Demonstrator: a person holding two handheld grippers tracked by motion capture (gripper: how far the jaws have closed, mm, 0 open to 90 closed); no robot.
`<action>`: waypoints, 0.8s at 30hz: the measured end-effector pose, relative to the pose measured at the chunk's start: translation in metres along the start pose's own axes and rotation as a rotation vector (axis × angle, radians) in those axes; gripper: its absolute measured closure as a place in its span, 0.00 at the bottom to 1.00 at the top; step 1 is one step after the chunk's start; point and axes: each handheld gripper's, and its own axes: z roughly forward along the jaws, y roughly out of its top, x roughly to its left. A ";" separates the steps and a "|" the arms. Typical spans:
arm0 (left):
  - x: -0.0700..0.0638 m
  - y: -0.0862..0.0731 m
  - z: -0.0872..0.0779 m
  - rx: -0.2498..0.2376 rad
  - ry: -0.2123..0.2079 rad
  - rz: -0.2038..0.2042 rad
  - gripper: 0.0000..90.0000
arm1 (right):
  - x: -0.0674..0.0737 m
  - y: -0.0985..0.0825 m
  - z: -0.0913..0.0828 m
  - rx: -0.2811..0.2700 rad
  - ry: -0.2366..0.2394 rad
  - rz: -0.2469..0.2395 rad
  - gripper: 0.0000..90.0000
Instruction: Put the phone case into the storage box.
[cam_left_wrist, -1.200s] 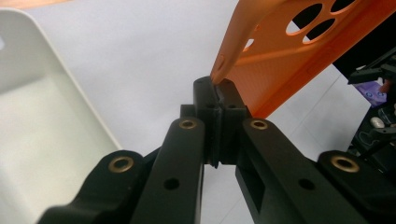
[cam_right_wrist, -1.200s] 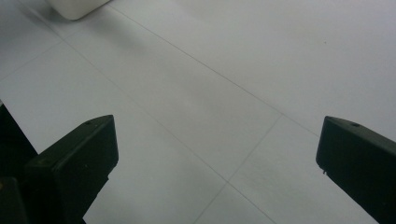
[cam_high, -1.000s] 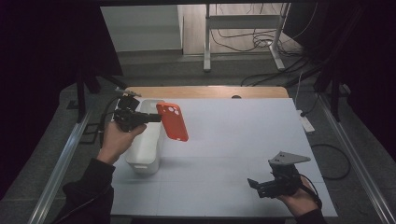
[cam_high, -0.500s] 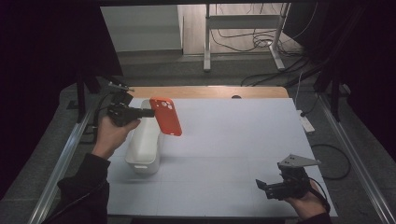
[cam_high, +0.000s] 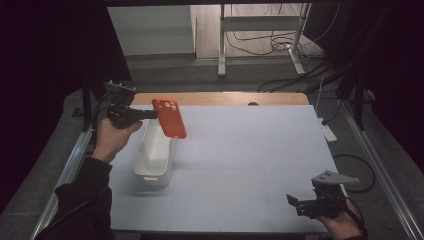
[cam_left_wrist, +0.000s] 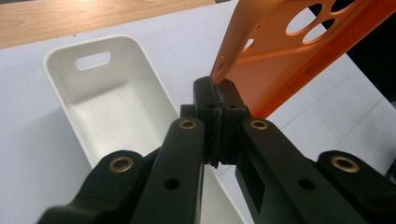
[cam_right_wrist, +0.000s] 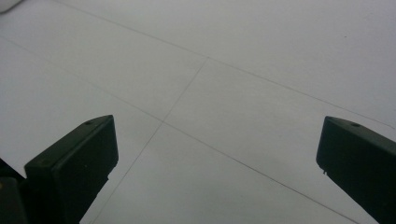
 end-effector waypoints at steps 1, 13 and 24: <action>0.001 0.001 -0.001 0.001 0.003 -0.001 0.99 | -0.001 0.000 -0.001 -0.002 -0.002 0.005 0.00; 0.018 0.008 -0.009 0.000 0.062 -0.020 0.99 | -0.005 -0.005 -0.011 -0.007 -0.036 0.023 0.00; 0.034 0.015 -0.008 0.000 0.122 -0.039 0.99 | -0.005 -0.007 -0.014 -0.014 -0.042 0.026 0.00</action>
